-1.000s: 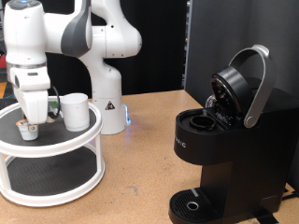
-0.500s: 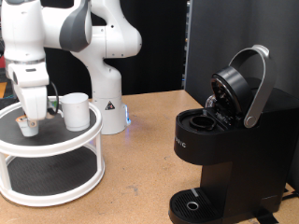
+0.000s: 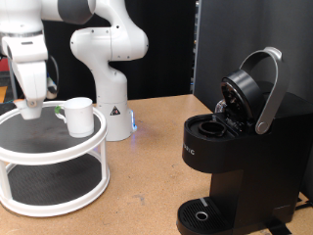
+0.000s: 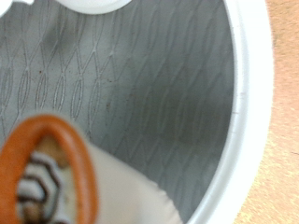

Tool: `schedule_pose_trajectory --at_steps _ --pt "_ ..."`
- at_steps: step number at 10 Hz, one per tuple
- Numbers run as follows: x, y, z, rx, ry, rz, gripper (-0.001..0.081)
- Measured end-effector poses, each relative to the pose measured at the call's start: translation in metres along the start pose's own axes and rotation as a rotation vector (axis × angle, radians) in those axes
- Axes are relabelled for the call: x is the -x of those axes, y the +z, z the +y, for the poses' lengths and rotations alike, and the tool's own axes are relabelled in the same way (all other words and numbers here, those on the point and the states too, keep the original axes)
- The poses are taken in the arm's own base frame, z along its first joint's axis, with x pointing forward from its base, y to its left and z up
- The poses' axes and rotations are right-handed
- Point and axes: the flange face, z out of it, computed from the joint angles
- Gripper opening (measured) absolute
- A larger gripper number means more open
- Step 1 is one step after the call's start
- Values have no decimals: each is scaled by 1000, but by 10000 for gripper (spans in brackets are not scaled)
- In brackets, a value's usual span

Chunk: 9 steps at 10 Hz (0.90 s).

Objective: Make a cup of coffee with the keurig machine

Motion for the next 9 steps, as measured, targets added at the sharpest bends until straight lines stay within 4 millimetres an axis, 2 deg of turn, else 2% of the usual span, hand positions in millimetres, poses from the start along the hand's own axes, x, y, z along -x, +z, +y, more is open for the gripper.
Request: schedule_pose_trajectory --at_steps 1,3,5,7,9 --pt "-1 -15 5 3 -14 -7 97" --pt "-3 -20 8 -9 -22 -15 97" --pt "-14 -17 6 -19 36 95 97" --pt "-46 -25 7 -46 125 252 97" --pt "-75 -40 8 -51 228 331 97"
